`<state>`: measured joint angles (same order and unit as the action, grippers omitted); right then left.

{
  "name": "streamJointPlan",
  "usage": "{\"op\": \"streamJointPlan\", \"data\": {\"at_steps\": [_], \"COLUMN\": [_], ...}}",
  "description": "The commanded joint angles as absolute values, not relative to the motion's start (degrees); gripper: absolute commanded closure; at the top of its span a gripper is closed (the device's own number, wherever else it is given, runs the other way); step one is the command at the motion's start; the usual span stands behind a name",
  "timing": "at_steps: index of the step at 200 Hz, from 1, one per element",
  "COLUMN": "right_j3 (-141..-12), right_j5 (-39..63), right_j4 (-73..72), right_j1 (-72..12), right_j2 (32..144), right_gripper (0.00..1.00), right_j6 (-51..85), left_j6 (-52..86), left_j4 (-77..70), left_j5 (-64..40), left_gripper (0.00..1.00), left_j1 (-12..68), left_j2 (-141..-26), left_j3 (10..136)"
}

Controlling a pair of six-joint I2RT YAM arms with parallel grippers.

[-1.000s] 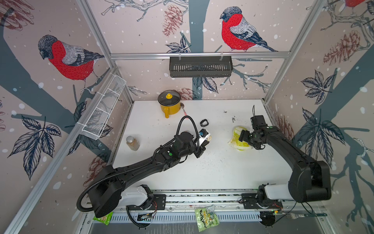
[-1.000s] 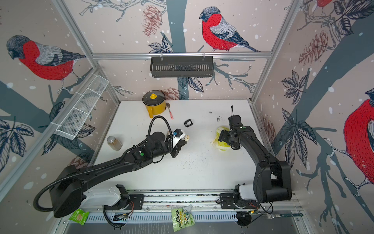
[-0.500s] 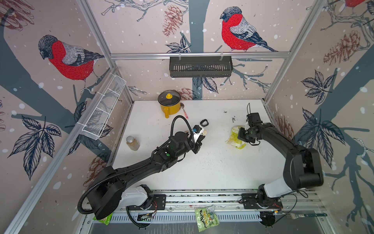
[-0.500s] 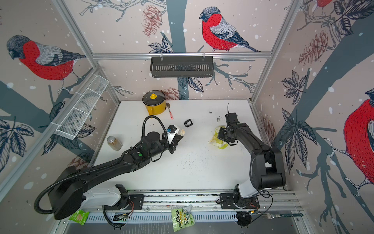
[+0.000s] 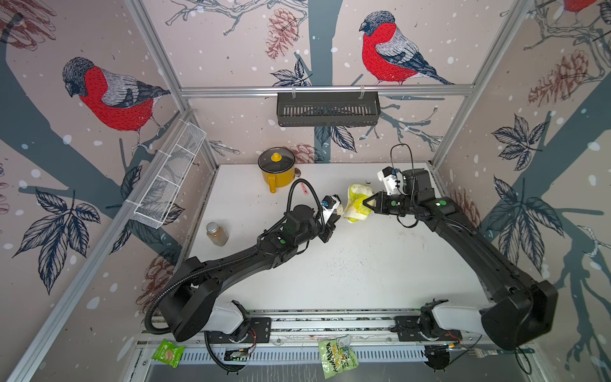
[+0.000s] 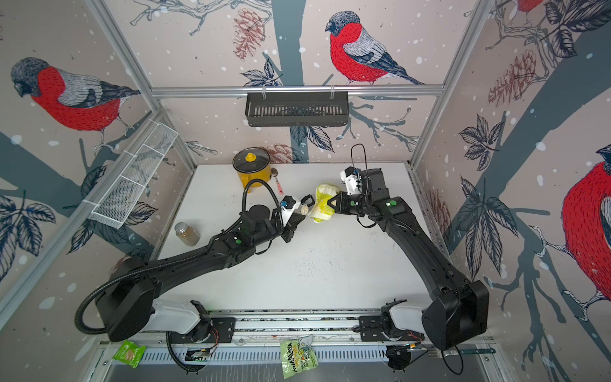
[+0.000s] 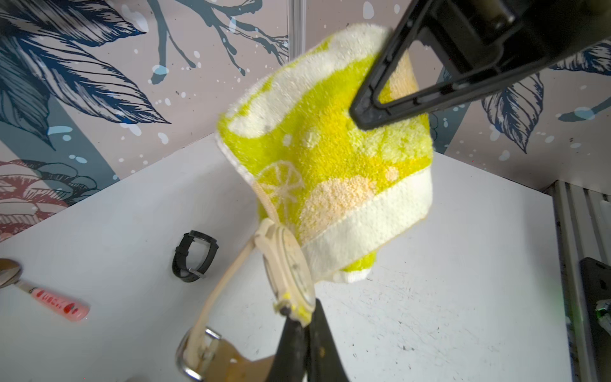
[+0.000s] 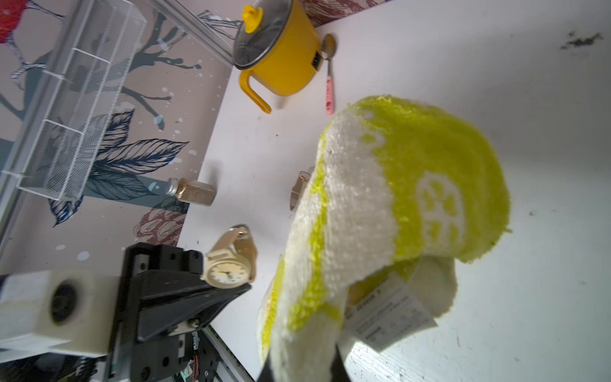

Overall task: Wipe the watch dial
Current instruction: Pick up the cleaning item at the center of the board, then wipe the dirt from the watch dial.

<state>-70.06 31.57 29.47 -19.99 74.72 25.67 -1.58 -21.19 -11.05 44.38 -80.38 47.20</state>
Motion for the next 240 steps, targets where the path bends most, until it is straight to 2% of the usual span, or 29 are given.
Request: {"op": "streamJointPlan", "data": {"at_steps": [1,88,153,240], "right_j3": [-73.4,-74.9,-72.9,-72.9], "right_j5": [34.6,33.8,30.4,28.8], "right_j4": [31.7,35.3,33.1,29.8], "right_j1": [-21.0,-26.6,-31.9,-32.3], "right_j2": [76.1,75.4,75.8,76.5], "right_gripper": [0.97,0.97,0.96,0.96], "right_j6": [22.3,22.1,24.7,27.2], "left_j6": [-2.9,-5.8,-7.6,-10.7], "left_j4": [-18.5,-17.5,-16.2,-18.8], "left_j5": [-13.4,-8.0,-14.5,-21.0], "left_gripper": [1.00,1.00,1.00,1.00], "left_j1": [44.3,44.3,44.3,44.9], "left_j2": [-81.5,-82.0,-81.6,-76.1], "left_j3": [49.7,50.9,51.9,46.9]}}
